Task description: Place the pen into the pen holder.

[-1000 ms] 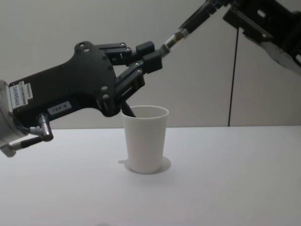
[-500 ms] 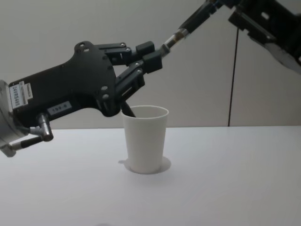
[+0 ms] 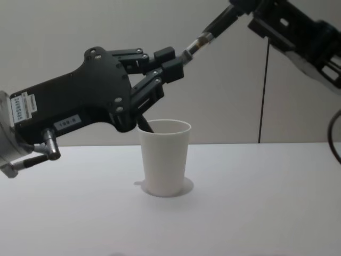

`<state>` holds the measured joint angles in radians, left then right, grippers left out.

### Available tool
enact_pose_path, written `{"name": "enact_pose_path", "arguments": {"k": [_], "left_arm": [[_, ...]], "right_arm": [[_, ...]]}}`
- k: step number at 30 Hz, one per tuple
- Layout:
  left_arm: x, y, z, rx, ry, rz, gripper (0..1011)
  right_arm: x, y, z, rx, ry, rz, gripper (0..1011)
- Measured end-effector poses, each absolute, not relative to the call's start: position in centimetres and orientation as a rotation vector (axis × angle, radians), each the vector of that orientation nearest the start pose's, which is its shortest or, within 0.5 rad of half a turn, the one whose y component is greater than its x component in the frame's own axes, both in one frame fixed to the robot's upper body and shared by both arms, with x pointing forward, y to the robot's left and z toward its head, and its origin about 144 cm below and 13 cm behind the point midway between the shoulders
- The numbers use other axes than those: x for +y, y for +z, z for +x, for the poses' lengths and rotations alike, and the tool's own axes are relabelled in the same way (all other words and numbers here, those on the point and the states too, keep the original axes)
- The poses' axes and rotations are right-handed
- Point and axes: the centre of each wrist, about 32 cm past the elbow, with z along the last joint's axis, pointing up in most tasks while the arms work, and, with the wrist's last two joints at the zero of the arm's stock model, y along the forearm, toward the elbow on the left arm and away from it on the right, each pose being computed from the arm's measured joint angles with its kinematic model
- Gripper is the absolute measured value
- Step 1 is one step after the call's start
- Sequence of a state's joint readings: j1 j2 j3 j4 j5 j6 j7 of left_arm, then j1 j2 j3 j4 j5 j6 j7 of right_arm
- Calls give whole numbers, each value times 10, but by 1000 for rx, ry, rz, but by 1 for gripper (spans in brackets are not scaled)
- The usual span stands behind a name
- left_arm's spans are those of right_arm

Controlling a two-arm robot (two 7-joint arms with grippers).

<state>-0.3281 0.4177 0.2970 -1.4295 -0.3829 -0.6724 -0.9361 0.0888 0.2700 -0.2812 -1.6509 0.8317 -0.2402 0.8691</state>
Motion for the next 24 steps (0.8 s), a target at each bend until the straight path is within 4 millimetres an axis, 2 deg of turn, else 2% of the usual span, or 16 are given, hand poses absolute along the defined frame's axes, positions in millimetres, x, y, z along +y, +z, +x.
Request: {"name": "enact_pose_path", "arguments": {"k": [10, 18, 23, 24], "left_arm": [[280, 1213, 535, -722, 375, -219, 142], [280, 1213, 535, -722, 375, -219, 142], [280, 1213, 535, -722, 375, -219, 142], [280, 1213, 535, -722, 375, -219, 142]], "right_arm": [[-208, 1185, 478, -15, -425, 635, 996], [-205, 1185, 483, -6, -421, 634, 825], [-203, 1185, 486, 0, -424, 635, 633], [-203, 1185, 486, 1, -425, 634, 633]]}}
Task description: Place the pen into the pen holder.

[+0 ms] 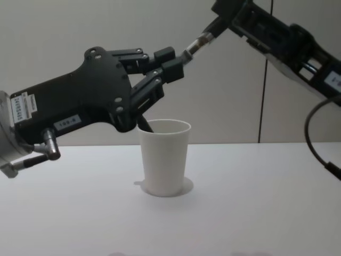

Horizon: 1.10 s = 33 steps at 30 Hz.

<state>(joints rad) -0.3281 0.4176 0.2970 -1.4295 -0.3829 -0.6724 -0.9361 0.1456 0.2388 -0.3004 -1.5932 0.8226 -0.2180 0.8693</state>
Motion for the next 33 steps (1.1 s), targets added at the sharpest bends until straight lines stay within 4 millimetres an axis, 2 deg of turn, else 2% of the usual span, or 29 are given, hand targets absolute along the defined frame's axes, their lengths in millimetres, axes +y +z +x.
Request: {"name": "enact_pose_path", "arguments": {"k": [8, 9, 11, 14, 33], "left_arm": [[280, 1213, 535, -722, 375, -219, 142], [280, 1213, 535, -722, 375, -219, 142], [280, 1213, 535, -722, 375, -219, 142], [280, 1213, 535, -722, 375, -219, 142], [280, 1213, 535, -722, 377, -220, 142]], "right_arm": [[-201, 1185, 488, 7, -432, 636, 364], [-200, 1185, 488, 8, -433, 637, 304], [-200, 1185, 489, 9, -434, 637, 271], [-199, 1185, 489, 11, -434, 638, 167], [-196, 1187, 491, 14, -441, 647, 147]]}}
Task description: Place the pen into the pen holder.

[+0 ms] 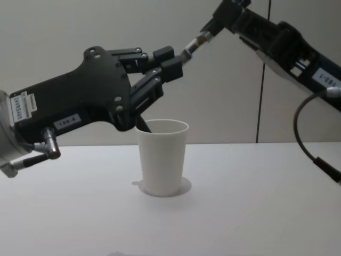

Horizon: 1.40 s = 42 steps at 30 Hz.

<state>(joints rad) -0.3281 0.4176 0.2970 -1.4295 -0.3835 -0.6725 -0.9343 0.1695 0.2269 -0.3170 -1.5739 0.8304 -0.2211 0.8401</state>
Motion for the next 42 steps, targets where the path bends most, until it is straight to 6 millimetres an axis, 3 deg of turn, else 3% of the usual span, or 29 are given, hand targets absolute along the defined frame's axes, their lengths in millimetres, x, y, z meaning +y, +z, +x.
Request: {"name": "enact_pose_path", "arguments": {"k": [8, 19, 27, 30, 42], "left_arm": [[280, 1213, 535, -723, 374, -219, 339], [280, 1213, 535, -723, 374, -219, 726], [280, 1213, 535, -723, 375, -219, 939], [280, 1213, 535, -722, 375, -219, 1000], [280, 1213, 535, -722, 375, -219, 1004]], "right_arm": [[-195, 1188, 492, 13, -444, 652, 145], [-195, 1189, 493, 10, -441, 659, 145], [-195, 1189, 493, 6, -443, 661, 145], [-194, 1189, 493, 1, -450, 660, 145], [-193, 1191, 492, -90, -552, 606, 144]]}}
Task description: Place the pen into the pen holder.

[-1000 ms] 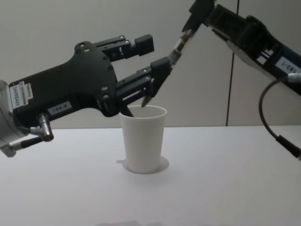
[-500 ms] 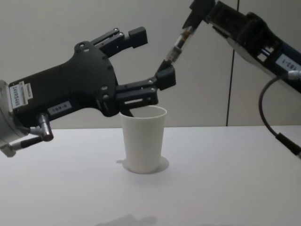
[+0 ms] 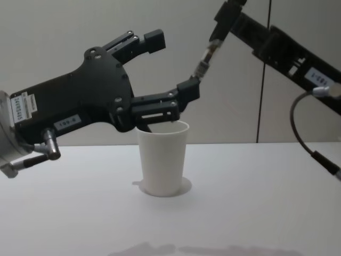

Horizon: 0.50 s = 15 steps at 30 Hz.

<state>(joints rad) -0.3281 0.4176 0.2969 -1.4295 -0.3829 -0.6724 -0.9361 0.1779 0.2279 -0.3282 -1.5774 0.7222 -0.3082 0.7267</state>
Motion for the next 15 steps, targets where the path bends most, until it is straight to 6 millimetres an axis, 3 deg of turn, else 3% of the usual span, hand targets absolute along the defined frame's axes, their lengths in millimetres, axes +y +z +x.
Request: {"name": "enact_pose_path", "arguments": {"k": [15], "left_arm": [[280, 1213, 535, -722, 375, -219, 1004]], "right_arm": [[-184, 1197, 503, -285, -704, 538, 145]]}}
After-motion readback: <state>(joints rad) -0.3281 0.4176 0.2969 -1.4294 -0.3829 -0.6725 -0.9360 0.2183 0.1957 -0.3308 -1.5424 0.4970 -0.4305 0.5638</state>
